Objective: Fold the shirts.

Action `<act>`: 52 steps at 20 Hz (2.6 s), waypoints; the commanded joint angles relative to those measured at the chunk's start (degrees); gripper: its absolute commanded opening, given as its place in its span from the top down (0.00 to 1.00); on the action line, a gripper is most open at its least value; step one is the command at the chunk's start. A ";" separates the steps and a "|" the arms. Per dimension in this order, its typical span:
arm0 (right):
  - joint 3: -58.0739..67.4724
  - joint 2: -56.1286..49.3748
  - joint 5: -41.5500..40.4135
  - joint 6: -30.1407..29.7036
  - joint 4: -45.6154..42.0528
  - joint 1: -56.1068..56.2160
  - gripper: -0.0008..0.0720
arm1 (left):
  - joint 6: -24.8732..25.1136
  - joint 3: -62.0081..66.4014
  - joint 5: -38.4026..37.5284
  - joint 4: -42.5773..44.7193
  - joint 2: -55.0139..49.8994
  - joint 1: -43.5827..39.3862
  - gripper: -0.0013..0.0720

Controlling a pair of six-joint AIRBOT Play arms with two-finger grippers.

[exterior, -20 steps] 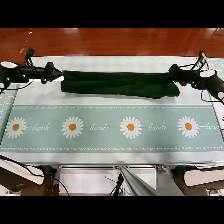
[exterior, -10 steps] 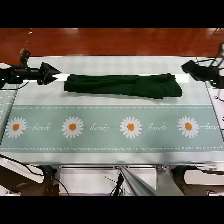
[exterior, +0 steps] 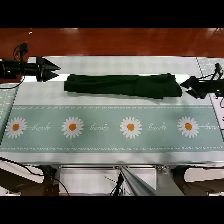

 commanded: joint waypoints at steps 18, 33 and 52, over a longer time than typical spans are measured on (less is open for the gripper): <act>0.92 14.36 9.25 1.01 -4.63 12.63 0.95 | -0.31 0.13 -0.39 -2.29 2.97 -14.93 0.95; 0.92 39.26 21.11 13.33 -23.26 22.27 0.95 | -3.58 0.02 12.59 -2.25 -4.20 -46.27 0.95; 0.92 45.20 20.06 11.56 -24.30 22.34 0.95 | -5.33 0.26 23.69 -11.65 -2.73 -43.10 0.95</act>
